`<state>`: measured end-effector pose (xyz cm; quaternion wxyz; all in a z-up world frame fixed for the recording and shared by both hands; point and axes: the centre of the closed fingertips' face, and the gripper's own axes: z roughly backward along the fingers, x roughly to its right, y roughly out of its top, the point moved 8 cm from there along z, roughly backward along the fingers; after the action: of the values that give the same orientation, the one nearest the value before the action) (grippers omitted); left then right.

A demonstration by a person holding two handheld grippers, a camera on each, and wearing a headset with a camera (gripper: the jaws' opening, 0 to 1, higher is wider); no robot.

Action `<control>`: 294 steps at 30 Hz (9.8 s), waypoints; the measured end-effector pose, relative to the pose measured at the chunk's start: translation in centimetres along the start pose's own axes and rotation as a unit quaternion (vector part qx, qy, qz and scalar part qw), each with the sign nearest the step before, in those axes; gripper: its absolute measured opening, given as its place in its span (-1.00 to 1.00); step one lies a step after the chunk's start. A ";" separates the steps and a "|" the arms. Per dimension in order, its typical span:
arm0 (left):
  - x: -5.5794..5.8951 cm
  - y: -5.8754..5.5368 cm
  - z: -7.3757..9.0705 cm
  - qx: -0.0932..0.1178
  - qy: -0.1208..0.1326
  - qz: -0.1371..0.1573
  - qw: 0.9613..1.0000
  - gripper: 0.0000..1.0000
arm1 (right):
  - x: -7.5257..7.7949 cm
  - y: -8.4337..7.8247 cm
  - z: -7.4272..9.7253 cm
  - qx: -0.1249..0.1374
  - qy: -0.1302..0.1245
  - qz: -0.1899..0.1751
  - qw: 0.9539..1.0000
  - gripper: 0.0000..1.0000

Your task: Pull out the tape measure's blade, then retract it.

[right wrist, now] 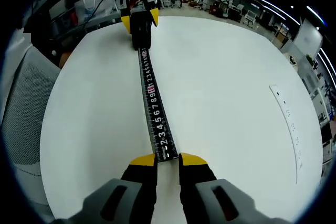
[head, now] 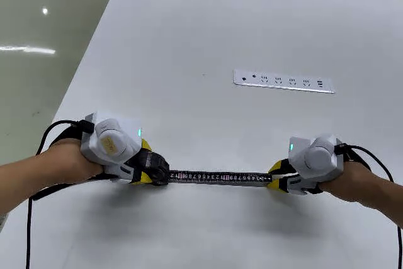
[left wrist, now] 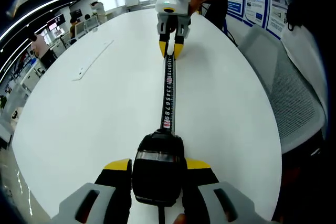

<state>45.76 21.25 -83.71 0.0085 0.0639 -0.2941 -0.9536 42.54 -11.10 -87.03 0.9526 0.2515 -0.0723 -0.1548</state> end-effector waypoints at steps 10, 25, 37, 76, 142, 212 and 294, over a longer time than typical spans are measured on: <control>0.0 -0.5 0.4 0.002 0.016 0.020 1.000 -0.19 | -0.3 -0.1 0.1 0.006 -0.021 -0.027 0.999 -0.65; 0.6 -0.7 1.2 0.008 0.052 0.069 0.996 0.09 | -0.5 -0.3 0.3 0.018 -0.055 -0.065 0.996 -0.55; 1.1 -0.9 1.6 0.023 0.084 0.126 0.988 0.24 | -1.0 -0.6 0.6 0.023 -0.068 -0.097 0.993 -0.45; 6.7 -0.6 4.3 0.070 0.183 0.317 0.928 0.79 | -5.6 0.7 4.8 0.102 -0.132 -0.213 0.963 -0.05; 17.6 3.8 10.7 0.111 0.286 0.382 0.872 1.00 | -15.5 1.5 12.3 0.176 -0.167 -0.291 0.926 0.65; 19.3 2.1 16.3 0.101 0.292 0.418 0.854 1.00 | -20.5 6.1 15.8 0.132 -0.224 -0.370 0.892 0.84; 13.9 3.9 8.6 0.090 0.319 0.479 0.813 0.95 | -12.2 2.2 11.8 0.126 -0.152 -0.273 0.942 0.63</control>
<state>30.77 22.10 -76.14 0.5514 0.2156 -0.3527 -0.7246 29.10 -10.61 -76.51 0.8122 0.3530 -0.1635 -0.4347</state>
